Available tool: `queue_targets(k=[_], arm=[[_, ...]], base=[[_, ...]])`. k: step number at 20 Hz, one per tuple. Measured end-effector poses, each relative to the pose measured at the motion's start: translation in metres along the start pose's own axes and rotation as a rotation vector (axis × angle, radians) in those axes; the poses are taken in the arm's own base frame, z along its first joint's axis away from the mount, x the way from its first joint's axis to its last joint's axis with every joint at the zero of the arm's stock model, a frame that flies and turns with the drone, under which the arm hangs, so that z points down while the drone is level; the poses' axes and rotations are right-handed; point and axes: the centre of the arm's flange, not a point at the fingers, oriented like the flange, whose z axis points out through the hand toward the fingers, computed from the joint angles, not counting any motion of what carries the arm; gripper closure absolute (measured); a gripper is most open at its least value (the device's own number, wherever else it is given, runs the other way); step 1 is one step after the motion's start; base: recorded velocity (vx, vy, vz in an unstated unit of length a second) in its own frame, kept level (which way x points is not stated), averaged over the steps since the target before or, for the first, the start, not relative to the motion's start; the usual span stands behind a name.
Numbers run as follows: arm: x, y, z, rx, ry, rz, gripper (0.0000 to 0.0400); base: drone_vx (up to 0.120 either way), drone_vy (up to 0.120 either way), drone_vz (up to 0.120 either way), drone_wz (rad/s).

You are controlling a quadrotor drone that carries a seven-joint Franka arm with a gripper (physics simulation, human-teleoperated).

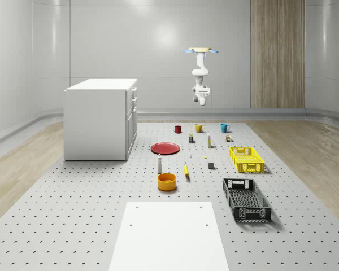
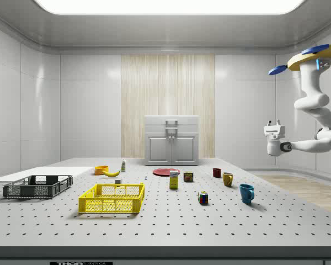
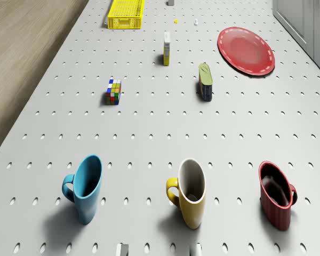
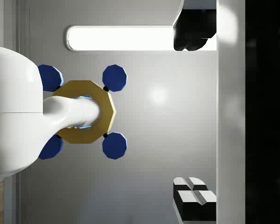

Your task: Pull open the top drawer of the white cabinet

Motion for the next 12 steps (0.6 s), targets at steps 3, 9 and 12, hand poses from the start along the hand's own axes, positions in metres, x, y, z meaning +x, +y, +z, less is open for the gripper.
queue_targets(k=[3, 9, 12], arm=[[-0.002, 0.002, -0.023, 0.002, 0.002, 0.000, 0.0060], [-0.002, 0.002, -0.061, 0.005, 0.005, 0.000, 0.0087], [-0.001, 0.001, -0.075, 0.007, 0.007, 0.000, 0.0091]], base=[[0.000, -0.040, 0.000, 0.000], [0.000, -0.093, 0.000, 0.000], [0.000, 0.000, 0.000, 0.000]])
